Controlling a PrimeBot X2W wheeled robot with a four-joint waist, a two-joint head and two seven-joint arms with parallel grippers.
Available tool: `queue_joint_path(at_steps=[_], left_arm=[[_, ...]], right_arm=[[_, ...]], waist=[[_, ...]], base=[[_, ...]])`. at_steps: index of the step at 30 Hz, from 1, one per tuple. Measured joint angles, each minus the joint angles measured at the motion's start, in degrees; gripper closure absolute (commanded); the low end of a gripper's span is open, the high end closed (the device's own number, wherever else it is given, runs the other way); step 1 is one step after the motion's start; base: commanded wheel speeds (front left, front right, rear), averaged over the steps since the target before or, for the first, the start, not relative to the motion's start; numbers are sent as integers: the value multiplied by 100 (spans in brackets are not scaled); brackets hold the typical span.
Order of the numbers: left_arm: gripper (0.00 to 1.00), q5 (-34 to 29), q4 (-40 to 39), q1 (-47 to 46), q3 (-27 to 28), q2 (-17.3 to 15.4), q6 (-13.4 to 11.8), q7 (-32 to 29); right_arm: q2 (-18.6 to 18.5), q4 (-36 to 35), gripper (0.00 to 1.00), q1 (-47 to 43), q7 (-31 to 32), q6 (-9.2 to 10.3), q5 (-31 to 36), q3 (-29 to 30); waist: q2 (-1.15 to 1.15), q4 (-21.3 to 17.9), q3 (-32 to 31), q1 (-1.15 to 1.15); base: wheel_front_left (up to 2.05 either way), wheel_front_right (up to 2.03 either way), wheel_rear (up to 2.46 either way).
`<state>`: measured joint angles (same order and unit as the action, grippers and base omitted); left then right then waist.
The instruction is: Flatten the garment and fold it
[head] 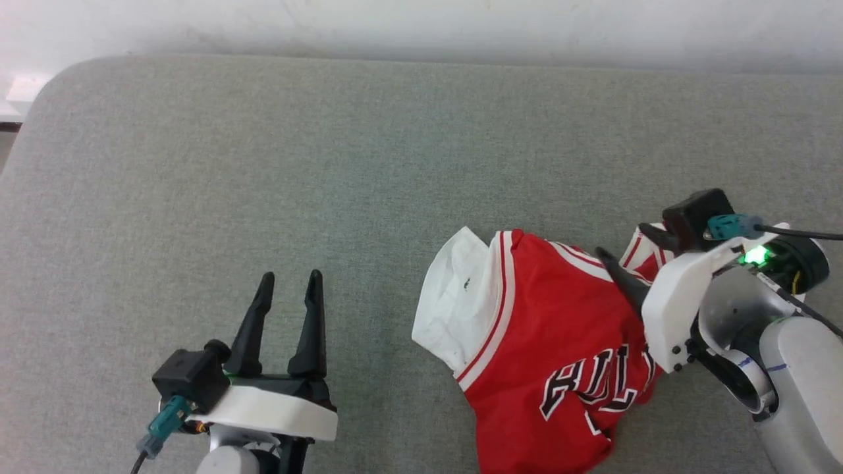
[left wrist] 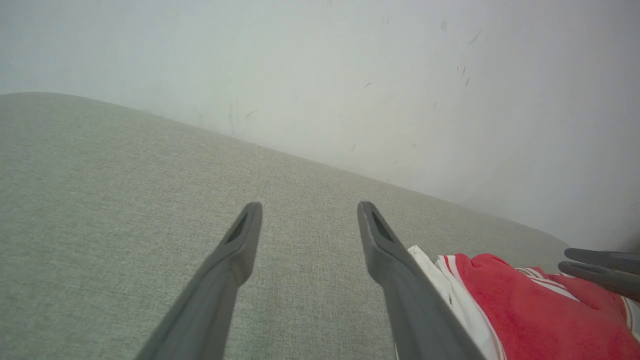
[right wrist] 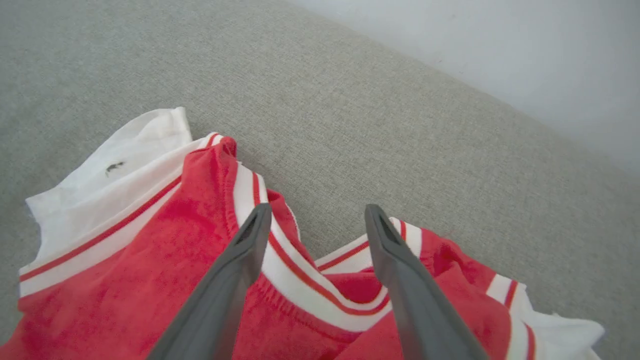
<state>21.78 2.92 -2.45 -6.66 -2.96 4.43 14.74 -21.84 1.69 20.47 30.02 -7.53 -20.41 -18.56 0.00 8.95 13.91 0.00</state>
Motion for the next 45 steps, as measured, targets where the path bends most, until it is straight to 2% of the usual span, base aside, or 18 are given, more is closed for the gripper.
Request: queue_joint_path(at_steps=[4, 6, 9, 14, 15, 16, 17, 18, 24, 31, 35, 40, 41, 42, 43, 44, 45], left_arm=[[0, 0, -8, -2, -32, 0, 0, -1], [0, -1, -10, -2, -20, 0, 0, -1], [0, -14, -10, -1, 7, 0, 0, 0], [0, -22, -9, -4, 69, 0, 1, 0], [0, -30, -9, -9, 71, 0, 1, 0], [0, -44, -7, -20, 69, 0, 4, 0], [0, -53, -5, -36, 68, 0, 4, 0], [0, -63, -3, -49, 67, 0, 5, 0], [0, -63, 24, -52, 59, 0, 7, 0], [0, -10, 25, -53, 5, -1, 7, 0], [0, 46, 32, -135, -73, 0, 7, 0], [0, 149, 66, -333, -224, 0, 7, 0], [0, 172, 75, -375, -250, 0, 7, 0], [0, 198, 81, -408, -268, 0, 5, 0], [0, 204, 88, -434, -283, 0, 5, 0], [0, 213, 96, -463, -294, 0, 3, 0], [0, 234, 93, -482, -301, 0, -2, -1]], right_arm=[[311, 8, 0, -257, -305, 0, 152, 381], [410, 40, 0, -481, -268, 0, 164, 381], [322, 157, 0, -780, 29, 0, 176, 107], [289, 390, 0, -670, 8, 0, 246, -124], [297, 461, 5, -607, -23, -1, 274, -158], [290, 524, 63, -530, -51, -1, 318, -215], [302, 584, 91, -456, -88, -1, 330, -242], [319, 635, 100, -387, -130, -1, 332, -248], [185, 649, 100, 70, -318, -1, 447, -366], [-229, 649, 100, 1374, -487, -1, 735, -579], [-292, 1155, 100, 2023, -639, -1, 732, -892], [-231, 2265, 100, 2374, -750, -1, 724, -1192], [-199, 2463, 86, 2396, -786, -1, 723, -1229], [-167, 2629, 65, 2413, -837, -1, 715, -1261], [-136, 2782, 27, 2432, -906, -1, 710, -1283], [-108, 2908, 0, 2463, -996, -1, 708, -1288], [-76, 2995, 0, 2507, -1098, -1, 695, -1268]], waist=[[0, 65, 53, 0], [0, 67, 68, 0], [0, 32, 73, 1], [0, -32, 113, 0], [0, -43, 122, 0], [0, -49, 129, 0], [0, -54, 133, 0], [0, -56, 129, 0], [0, -66, 74, 0], [0, -4, 67, 0], [0, 76, 154, 0], [0, 239, 316, 0], [0, 275, 349, -1], [0, 310, 382, -1], [0, 343, 415, -1], [0, 373, 443, -1], [0, 400, 468, -1]], base=[[0, 0, 0], [0, 0, 0], [0, 0, 0], [0, 0, 0], [0, 0, 0], [0, 0, 0], [0, 0, 0], [0, 0, 0], [0, 0, 0], [0, 0, 0], [0, 0, 0], [0, 0, 0], [0, 0, 0], [0, 0, 0], [0, 0, 0], [0, 0, 0], [0, 0, 0]])
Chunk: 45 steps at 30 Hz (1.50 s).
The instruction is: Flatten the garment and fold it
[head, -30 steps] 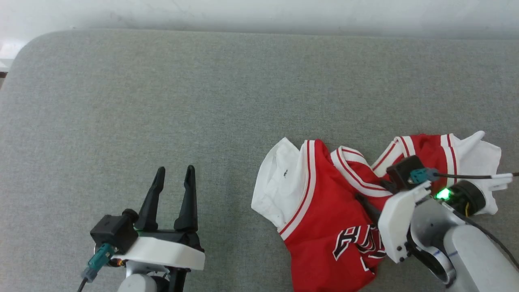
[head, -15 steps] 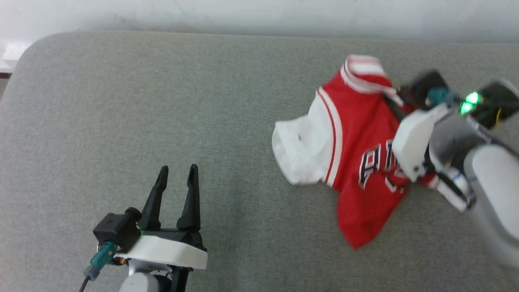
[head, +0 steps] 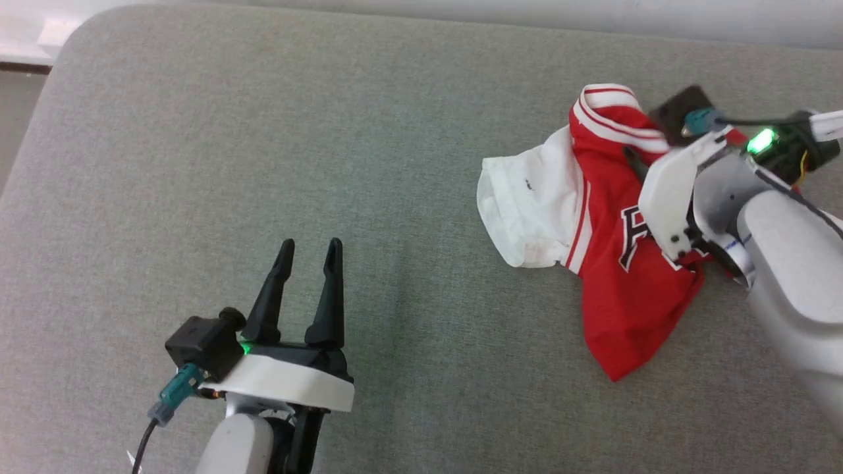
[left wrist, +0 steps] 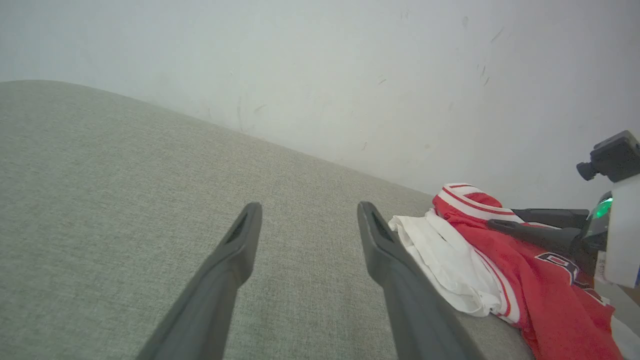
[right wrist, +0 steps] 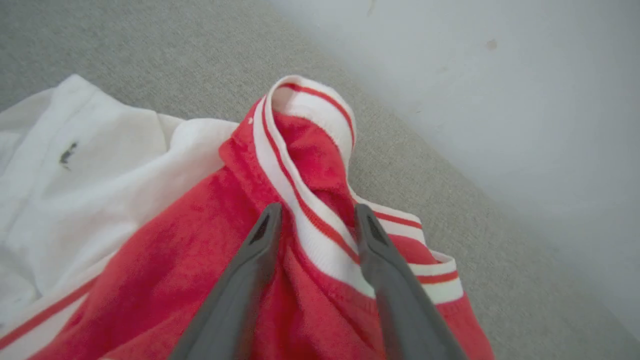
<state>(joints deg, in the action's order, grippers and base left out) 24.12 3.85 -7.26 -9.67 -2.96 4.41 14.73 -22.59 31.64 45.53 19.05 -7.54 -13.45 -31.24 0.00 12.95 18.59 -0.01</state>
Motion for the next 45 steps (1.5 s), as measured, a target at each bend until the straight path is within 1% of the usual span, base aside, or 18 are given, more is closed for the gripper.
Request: queue_joint_path(at_steps=[2, 5, 8, 10, 12, 15, 17, 19, 21, 23, 25, 27, 28, 31, 33, 35, 40, 45], left_arm=[[0, 13, -3, -19, 0, 0, -31, 0], [0, 8, -56, -19, 49, -1, -53, 0], [0, -63, -160, -12, 129, 0, -69, 1], [0, -112, -249, 27, 188, -1, -81, 1], [0, -200, -312, 96, 231, -1, -90, 1], [0, -309, -398, 217, 296, 0, -90, 1], [0, -361, -449, 282, 352, 0, -89, 0], [0, -423, -506, 352, 420, 1, -87, 0], [0, -488, -531, 442, 486, 1, -85, 0], [0, -509, -538, 535, 553, 1, -55, 0], [0, -510, -568, 632, 615, 0, -44, 0], [0, -517, -579, 699, 650, 0, -44, 0], [0, -520, -583, 710, 650, -1, -43, 0], [0, -626, -577, 649, 568, -52, 3, -22], [0, -734, -567, 404, 457, -166, 18, -199], [0, -855, -553, 13, 294, -301, 63, -516], [0, -967, -213, -996, -138, -426, 149, -1804], [0, -1035, 358, -1821, -363, -468, 158, -2958]], right_arm=[[59, 64, 0, 92, -231, 0, -31, 91], [158, -60, 0, 165, -581, 0, -47, 357], [232, -393, 0, 75, -904, 0, -70, 901], [303, -769, 0, -151, -1072, 0, -49, 1370], [414, -1250, 0, -565, -1260, 0, 87, 1933], [728, -2183, 0, -1463, -1514, 0, 438, 2816], [1060, -2835, 0, -2172, -1603, 1, 684, 3267], [1457, -3454, 0, -2906, -1736, 1, 950, 3563], [1782, -3935, 0, -3589, -1906, 0, 1132, 3752], [1942, -4274, 0, -4186, -2073, 0, 1166, 3908], [1959, -4418, 0, -4649, -2258, 0, 985, 4025], [1959, -4418, 0, -4958, -2397, 1, 512, 4064], [1959, -4419, 0, -5049, -2469, 0, 404, 4065], [1959, -4410, 0, -5106, -2588, 0, 369, 4032], [1958, -4417, 0, -5088, -2624, 0, 387, 4041], [1957, -4422, 0, -5042, -2622, 1, 386, 4060], [1958, -4463, 0, -4921, -2632, 1, 385, 4138], [1958, -4485, 0, -4807, -2672, 0, 376, 4161]], waist=[[0, 38, 28, 0], [0, 12, 12, 1], [0, -74, -38, 1], [0, -163, -90, 1], [0, -275, -155, 1], [0, -455, -250, 2], [0, -573, -303, 2], [0, -687, -346, 2], [0, -794, -380, 2], [0, -895, -408, 2], [0, -991, -431, 2], [0, -1086, -445, 2], [0, -1133, -450, 2], [0, -1266, -455, 2], [0, -1330, -447, 2], [0, -1357, -424, 2], [0, -1344, -310, 1], [0, -1346, -100, 0]], base=[[0, 0, 0], [0, 0, 0], [0, 0, 0], [0, 0, 0], [0, 0, 0], [0, 0, 0], [0, 0, 0], [0, 0, 0], [0, 0, 0], [0, 0, 0], [0, 0, 0], [0, 0, 0], [0, 0, 0], [0, 0, 0], [0, 0, 0], [0, 0, 0], [0, 0, 0], [0, 0, 0]])
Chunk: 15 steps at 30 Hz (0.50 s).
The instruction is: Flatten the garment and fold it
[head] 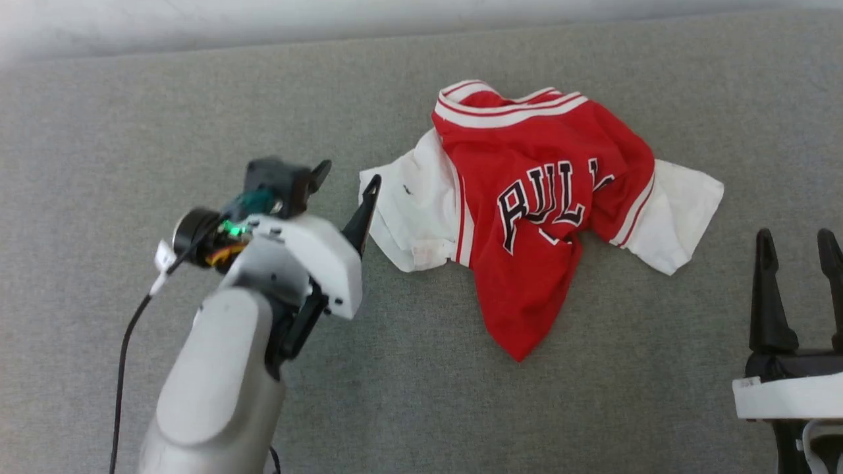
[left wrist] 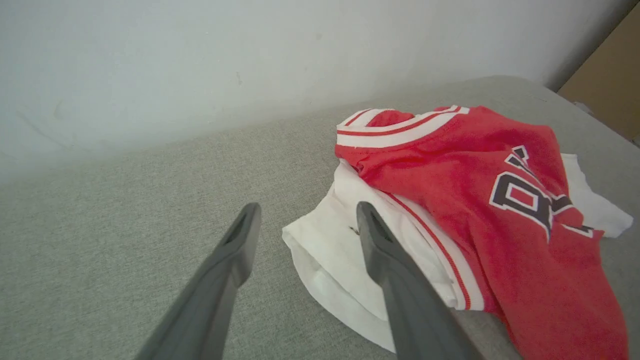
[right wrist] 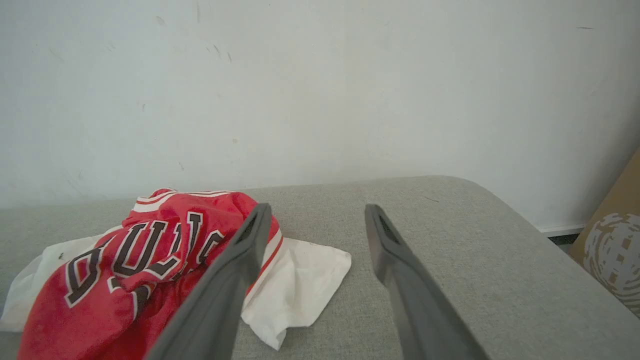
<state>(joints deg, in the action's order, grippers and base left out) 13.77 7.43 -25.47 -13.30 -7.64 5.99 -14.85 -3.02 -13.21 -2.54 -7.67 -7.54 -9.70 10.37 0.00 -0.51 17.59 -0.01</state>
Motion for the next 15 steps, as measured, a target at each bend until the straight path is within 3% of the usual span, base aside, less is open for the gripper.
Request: queue_joint_path(at_steps=[14, 15], left_arm=[[0, 109, 1166, -935, -76, 71, -174, -1293], [45, 149, 1189, -967, -71, 82, -176, -1335]], right_arm=[[2, 170, 0, 291, -103, 0, -93, -243], [2, 200, 0, 291, -111, 0, -97, -250]], waist=[[0, -244, 677, 0], [0, -275, 688, 0]], base=[[0, 0, 0], [0, 0, 0]])
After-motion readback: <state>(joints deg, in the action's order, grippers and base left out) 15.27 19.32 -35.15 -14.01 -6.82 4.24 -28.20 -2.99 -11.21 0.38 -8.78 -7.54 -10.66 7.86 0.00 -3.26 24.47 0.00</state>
